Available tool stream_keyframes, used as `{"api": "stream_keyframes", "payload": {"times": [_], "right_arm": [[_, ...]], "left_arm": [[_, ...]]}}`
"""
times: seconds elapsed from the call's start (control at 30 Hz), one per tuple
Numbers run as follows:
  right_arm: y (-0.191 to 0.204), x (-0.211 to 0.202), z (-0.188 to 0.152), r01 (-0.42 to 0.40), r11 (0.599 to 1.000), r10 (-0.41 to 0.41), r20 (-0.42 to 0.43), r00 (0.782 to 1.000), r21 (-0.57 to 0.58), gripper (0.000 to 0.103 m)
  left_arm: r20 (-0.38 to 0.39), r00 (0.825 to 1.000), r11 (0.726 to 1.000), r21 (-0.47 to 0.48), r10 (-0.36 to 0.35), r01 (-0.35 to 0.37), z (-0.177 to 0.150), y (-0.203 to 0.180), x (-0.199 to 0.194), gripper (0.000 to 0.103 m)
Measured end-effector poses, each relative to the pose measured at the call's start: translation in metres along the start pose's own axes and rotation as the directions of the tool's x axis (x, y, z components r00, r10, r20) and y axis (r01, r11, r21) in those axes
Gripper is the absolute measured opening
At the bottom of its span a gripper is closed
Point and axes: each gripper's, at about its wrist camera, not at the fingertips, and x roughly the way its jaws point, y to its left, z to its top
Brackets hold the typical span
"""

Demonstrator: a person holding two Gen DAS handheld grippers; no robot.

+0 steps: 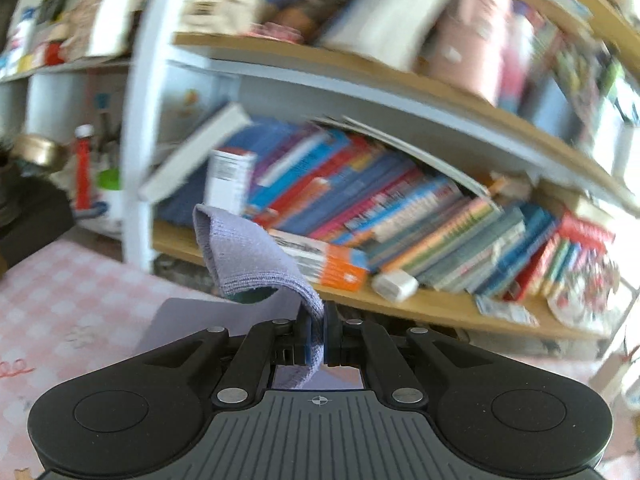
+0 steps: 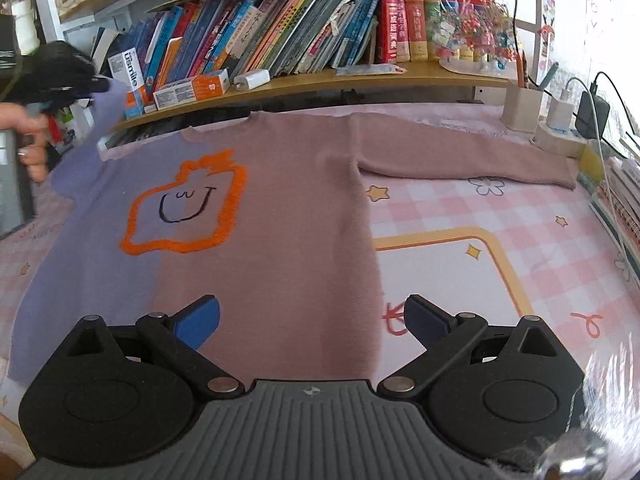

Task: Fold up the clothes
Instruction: 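Lift the lavender sleeve with the left gripper and carry it across the chest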

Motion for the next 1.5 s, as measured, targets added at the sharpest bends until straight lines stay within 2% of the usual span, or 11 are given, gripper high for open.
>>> {"api": "stream_keyframes", "payload": {"times": [0.4,0.6,0.8,0.9,1.03,1.1,1.13,1.2,1.27,1.4,1.5], "right_arm": [[-0.037,-0.002,0.000,0.015,0.999,-0.015,-0.012,1.000,0.036,0.099],[-0.047,-0.005,-0.001,0.035,0.998,-0.035,-0.019,0.999,0.049,0.099],[-0.053,-0.007,-0.002,0.046,0.997,-0.045,-0.019,0.999,0.059,0.099],[-0.053,-0.005,0.001,0.035,0.998,-0.035,-0.015,0.999,0.059,0.099],[-0.046,0.004,0.007,-0.008,0.999,0.009,-0.015,1.000,0.047,0.099],[-0.041,0.009,0.009,-0.030,0.999,0.031,-0.021,0.999,0.035,0.099],[-0.037,0.012,0.010,-0.040,0.999,0.041,-0.024,0.999,0.028,0.099],[-0.031,0.017,0.011,-0.048,0.999,0.049,-0.031,0.998,0.022,0.099],[-0.028,0.021,0.011,-0.032,0.999,0.033,-0.043,0.999,0.031,0.099],[-0.027,0.020,0.007,0.004,0.998,0.000,-0.054,0.999,0.069,0.098],[-0.028,0.018,0.003,0.036,0.993,-0.029,-0.062,0.998,0.110,0.096]], "left_arm": [[-0.142,0.990,0.983,0.184,0.014,0.012,-0.052,-0.069,0.045,0.004],[-0.213,0.977,0.960,0.272,0.002,0.057,-0.071,-0.097,0.056,0.004],[-0.299,0.953,0.942,0.308,-0.036,0.132,-0.086,-0.112,0.054,0.027],[-0.314,0.938,0.935,0.267,-0.145,0.234,-0.081,-0.112,0.030,0.030],[-0.274,0.948,0.939,0.252,-0.164,0.235,-0.074,-0.084,-0.018,0.031],[-0.252,0.953,0.941,0.246,-0.169,0.232,-0.070,-0.070,-0.042,0.040],[-0.240,0.961,0.946,0.252,-0.140,0.201,-0.070,-0.056,-0.053,0.049],[-0.227,0.972,0.956,0.268,-0.056,0.117,-0.072,-0.027,-0.073,0.053],[-0.231,0.972,0.960,0.280,0.041,0.026,-0.075,0.003,-0.090,0.055],[-0.217,0.953,0.963,0.214,0.210,-0.163,-0.090,0.061,-0.121,0.067],[-0.297,0.922,0.967,0.125,0.250,-0.222,-0.099,0.095,-0.120,0.067]]}}
